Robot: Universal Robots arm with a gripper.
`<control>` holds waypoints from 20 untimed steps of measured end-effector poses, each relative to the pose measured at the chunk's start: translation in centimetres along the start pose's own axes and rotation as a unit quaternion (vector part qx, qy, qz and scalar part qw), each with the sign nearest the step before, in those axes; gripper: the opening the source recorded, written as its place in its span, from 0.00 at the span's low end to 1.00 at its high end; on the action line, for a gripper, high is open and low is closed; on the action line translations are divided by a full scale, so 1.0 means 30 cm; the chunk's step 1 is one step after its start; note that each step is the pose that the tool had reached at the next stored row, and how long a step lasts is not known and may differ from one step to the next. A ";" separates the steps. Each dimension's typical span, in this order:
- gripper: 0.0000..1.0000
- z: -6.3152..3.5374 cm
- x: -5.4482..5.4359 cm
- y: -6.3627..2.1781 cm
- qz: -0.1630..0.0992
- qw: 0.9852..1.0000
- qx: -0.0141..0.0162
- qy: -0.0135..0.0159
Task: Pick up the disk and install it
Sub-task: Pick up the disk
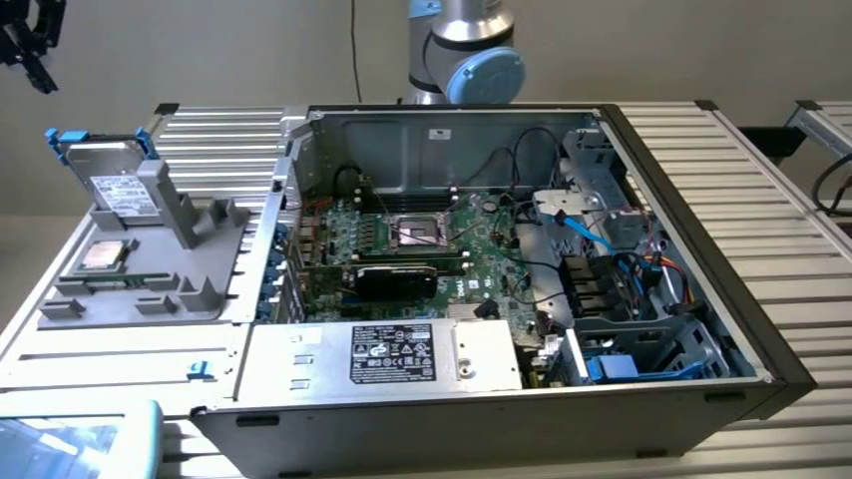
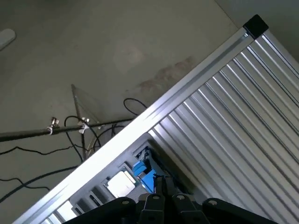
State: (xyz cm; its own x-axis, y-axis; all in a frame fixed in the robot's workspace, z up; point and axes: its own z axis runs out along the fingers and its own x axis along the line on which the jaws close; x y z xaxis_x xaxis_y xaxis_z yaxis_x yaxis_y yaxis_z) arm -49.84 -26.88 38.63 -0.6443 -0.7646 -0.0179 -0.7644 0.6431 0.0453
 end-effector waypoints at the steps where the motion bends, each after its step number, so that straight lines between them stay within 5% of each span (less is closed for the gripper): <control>1: 0.11 0.000 0.000 0.000 -0.010 1.000 0.000 0.000; 6: 0.11 0.001 0.000 0.000 -0.055 0.998 -0.001 0.002; 11: 0.11 0.001 0.000 0.000 -0.100 0.995 -0.002 0.005; 16: 0.11 0.002 0.000 0.000 -0.145 0.989 -0.003 0.007; 20: 0.11 0.002 0.000 0.000 -0.181 0.983 -0.003 0.008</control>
State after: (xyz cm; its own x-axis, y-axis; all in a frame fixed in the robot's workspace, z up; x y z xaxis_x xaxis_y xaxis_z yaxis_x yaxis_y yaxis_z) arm -49.84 -26.88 38.58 -0.3287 -0.9443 -0.0176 -0.9437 0.3276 0.0452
